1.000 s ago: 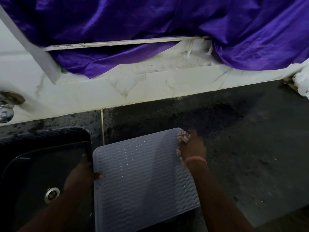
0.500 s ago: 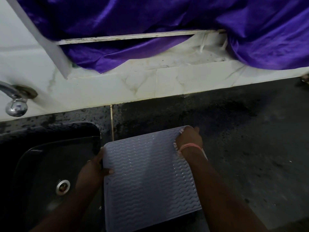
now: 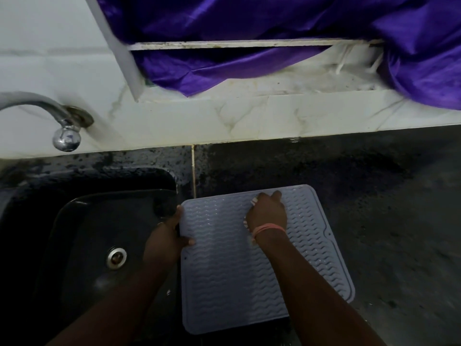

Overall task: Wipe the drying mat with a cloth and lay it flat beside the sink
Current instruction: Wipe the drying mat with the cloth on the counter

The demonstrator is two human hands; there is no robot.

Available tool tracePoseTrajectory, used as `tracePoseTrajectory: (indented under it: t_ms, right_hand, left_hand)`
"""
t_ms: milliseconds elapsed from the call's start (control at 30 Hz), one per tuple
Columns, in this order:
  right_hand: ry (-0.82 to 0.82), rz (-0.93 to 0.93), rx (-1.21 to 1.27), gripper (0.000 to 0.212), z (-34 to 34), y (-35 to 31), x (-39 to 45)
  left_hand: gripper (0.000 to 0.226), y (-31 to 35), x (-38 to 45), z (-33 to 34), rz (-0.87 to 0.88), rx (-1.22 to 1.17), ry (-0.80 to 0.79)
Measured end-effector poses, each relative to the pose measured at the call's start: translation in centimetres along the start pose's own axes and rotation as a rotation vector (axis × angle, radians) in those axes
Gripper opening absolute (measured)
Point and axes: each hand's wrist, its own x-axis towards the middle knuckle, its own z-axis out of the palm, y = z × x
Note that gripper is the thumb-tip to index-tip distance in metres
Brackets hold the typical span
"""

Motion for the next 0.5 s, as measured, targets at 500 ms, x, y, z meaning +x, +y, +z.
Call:
tracePoseTrajectory:
  t_ms: [500]
  right_hand:
    - [-0.149,-0.281,-0.090,0.036,4.8,-11.6,-5.9]
  left_hand:
    - [0.076,0.5,-0.7,-0.2,0.093,0.048,0.086]
